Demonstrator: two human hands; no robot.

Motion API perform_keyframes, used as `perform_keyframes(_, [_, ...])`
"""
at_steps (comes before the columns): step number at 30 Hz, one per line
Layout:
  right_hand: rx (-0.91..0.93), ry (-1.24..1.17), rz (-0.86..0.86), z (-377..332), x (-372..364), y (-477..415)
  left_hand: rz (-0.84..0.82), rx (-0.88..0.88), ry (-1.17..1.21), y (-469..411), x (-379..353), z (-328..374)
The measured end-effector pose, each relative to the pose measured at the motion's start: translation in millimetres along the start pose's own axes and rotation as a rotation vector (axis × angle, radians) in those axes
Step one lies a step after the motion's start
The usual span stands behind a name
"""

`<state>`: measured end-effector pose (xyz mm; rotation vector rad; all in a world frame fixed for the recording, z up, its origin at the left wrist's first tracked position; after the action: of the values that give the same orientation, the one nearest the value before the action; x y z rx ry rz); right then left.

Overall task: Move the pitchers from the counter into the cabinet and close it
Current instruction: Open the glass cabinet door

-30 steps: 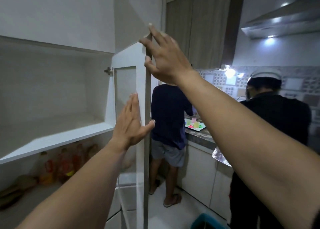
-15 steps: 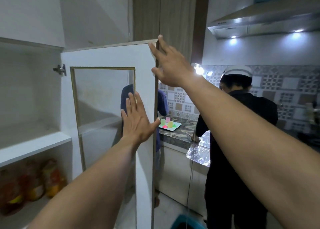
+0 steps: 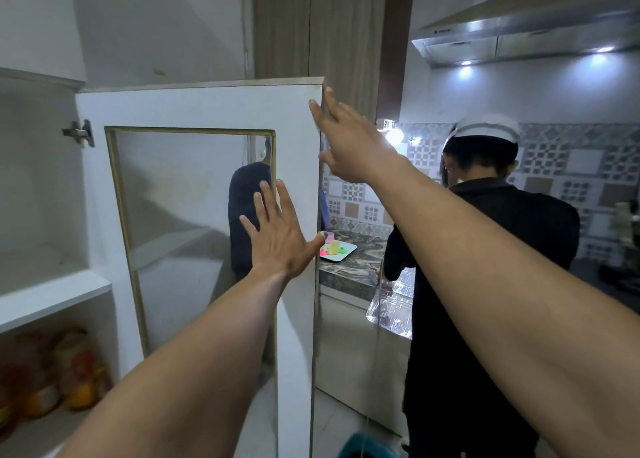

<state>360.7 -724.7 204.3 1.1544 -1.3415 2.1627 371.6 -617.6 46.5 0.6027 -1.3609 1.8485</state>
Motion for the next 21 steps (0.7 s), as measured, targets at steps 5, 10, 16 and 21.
perform_keyframes(5, [-0.025, -0.076, -0.02, 4.6, -13.9, -1.2, -0.025, -0.003, -0.032, -9.1, -9.8, 4.0])
perform_keyframes(10, [-0.018, -0.111, -0.034, 11.0, -18.9, -1.5, -0.014, 0.019, -0.013, -17.5, -19.2, 10.0])
perform_keyframes(16, [-0.042, -0.123, -0.01, 14.3, -21.4, -6.5, 0.013, 0.007, -0.062, -24.3, -20.5, 6.5])
perform_keyframes(21, [-0.051, -0.139, -0.015, 15.4, -24.5, -8.4, 0.009, -0.018, -0.044, -25.5, -18.5, 2.9])
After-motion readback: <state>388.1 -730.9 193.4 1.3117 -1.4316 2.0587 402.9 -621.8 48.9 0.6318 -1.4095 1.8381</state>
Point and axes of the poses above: each hand's wrist, its own y-axis away from the middle knuckle, its own x-axis out of the back of the hand, z = x × y, the point moved 10 cm from there along -y, towards the middle knuckle, and after that the axes turned 4 degrees about -z, right-handed, at the moved point
